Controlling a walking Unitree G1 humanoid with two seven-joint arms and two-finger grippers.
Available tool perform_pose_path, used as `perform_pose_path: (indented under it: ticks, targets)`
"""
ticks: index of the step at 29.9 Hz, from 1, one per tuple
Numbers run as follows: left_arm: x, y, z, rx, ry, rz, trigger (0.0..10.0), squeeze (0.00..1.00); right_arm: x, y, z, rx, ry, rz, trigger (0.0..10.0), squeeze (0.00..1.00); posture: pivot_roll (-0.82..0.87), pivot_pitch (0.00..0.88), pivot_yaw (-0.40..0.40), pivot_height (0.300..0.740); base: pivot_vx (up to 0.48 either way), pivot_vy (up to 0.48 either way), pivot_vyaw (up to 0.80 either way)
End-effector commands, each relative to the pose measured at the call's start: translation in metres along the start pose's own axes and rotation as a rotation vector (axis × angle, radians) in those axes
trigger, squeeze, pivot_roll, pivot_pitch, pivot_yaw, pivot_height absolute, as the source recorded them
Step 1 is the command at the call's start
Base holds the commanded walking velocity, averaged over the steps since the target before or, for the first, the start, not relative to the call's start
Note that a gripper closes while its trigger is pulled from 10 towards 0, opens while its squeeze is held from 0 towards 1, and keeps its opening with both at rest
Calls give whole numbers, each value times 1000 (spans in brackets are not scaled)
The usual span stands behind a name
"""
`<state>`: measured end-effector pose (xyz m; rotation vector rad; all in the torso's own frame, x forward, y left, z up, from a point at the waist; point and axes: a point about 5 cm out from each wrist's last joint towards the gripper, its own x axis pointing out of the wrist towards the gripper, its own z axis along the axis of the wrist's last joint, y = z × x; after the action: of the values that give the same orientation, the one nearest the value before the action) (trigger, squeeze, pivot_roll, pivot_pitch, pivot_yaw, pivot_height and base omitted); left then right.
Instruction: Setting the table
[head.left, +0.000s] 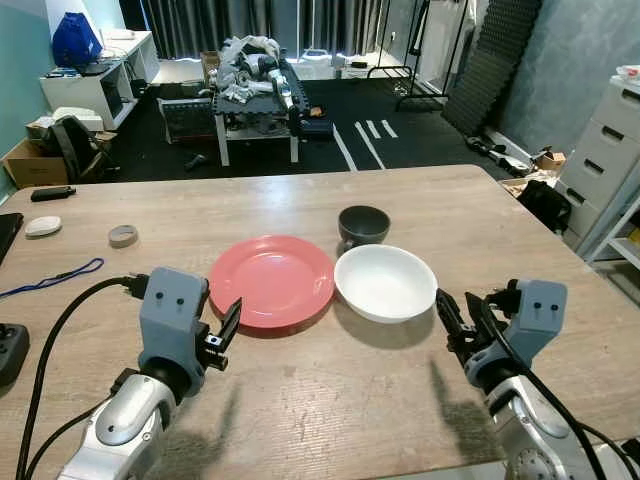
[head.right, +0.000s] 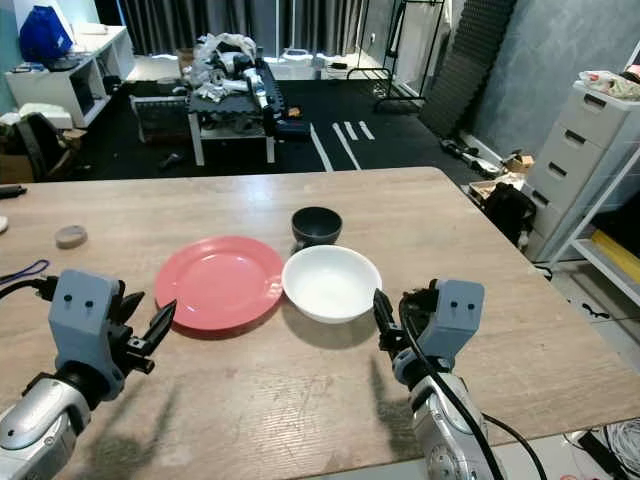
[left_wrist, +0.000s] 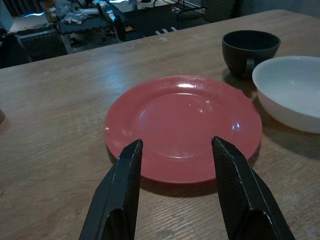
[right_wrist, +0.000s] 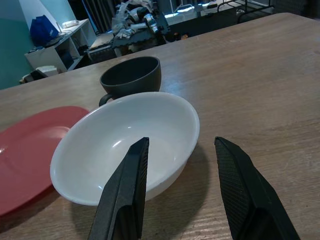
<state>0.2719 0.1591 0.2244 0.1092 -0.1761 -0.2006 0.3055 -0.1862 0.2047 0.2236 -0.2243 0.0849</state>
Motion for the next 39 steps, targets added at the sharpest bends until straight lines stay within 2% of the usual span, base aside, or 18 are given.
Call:
perform_pose_path:
  ticks: [1, 31, 39]
  targets:
    - [-3, 3, -5, 7, 20, 20, 10000, 0, -1, -2, -4, -2, 12, -7, 10000, 0, 82, 132, 83, 740, -240, 0, 0]
    - [-1, 2, -6, 4, 13, 26, 10000, 0, 0, -2, -5, 0, 10, -4, 10000, 0, 78, 130, 86, 740, -280, 0, 0]
    - [-1, 2, -6, 2, 13, 26, 10000, 0, -1, -2, -5, 1, 10, -4, 10000, 0, 76, 126, 85, 740, 0, 0, 0]
